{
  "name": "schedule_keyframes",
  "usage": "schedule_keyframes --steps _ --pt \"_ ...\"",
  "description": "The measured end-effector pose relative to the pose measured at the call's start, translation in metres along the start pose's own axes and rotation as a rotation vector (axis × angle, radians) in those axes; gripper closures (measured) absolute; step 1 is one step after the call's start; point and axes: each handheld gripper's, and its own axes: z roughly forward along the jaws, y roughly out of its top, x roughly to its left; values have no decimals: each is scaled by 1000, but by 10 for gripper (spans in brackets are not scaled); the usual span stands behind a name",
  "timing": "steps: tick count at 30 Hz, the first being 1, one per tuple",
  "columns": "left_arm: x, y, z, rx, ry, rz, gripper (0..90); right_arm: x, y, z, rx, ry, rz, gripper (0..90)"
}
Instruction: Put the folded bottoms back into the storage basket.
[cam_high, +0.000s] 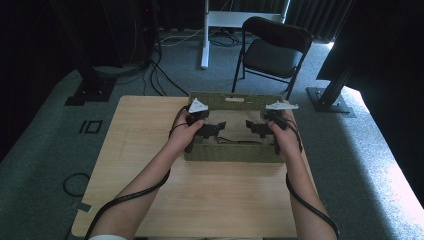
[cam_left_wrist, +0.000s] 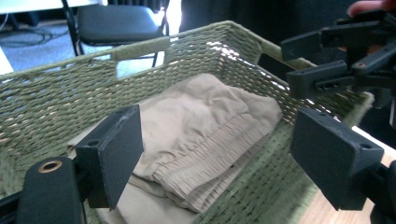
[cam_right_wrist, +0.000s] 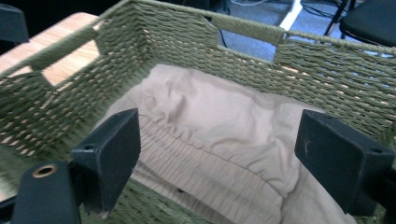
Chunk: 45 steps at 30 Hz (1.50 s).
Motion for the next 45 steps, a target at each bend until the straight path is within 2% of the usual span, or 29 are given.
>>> schedule_keyframes --steps 4,8,11,14,15,23,26,29,31,34,38,42,45 --pt "-11 -5 -8 -19 -34 15 186 5 -6 -6 -16 22 -13 139" --pt "-19 -13 -16 -14 -42 31 186 12 -13 -13 -31 58 -30 134" --pt "-24 -18 -22 -26 -35 59 186 17 -18 -20 -47 72 -31 134" --pt "-31 -23 -29 -40 -51 57 186 23 -25 -26 -57 94 -38 133" --pt "-34 -26 -31 -25 -60 60 185 25 -27 -28 -58 100 -48 128" --pt "-54 -42 -43 8 -85 104 185 38 -46 -43 -76 106 -85 127" --pt "-59 -49 -46 12 -99 110 185 42 -53 -45 -77 118 -93 126" --pt "-64 -56 -49 5 -119 100 186 47 -61 -47 -79 111 -103 123" --pt "-66 -61 -51 -4 -126 95 185 50 -68 -46 -83 110 -97 122" --pt "-69 -72 -52 9 -139 101 185 53 -78 -44 -81 127 -96 122" --pt "-67 -85 -53 17 -121 109 185 55 -92 -44 -85 110 -108 122" --pt "-63 -95 -54 18 -129 68 185 57 -107 -45 -85 110 -115 122" --pt "-61 -106 -54 42 -113 72 185 56 -116 -44 -73 100 -122 122"
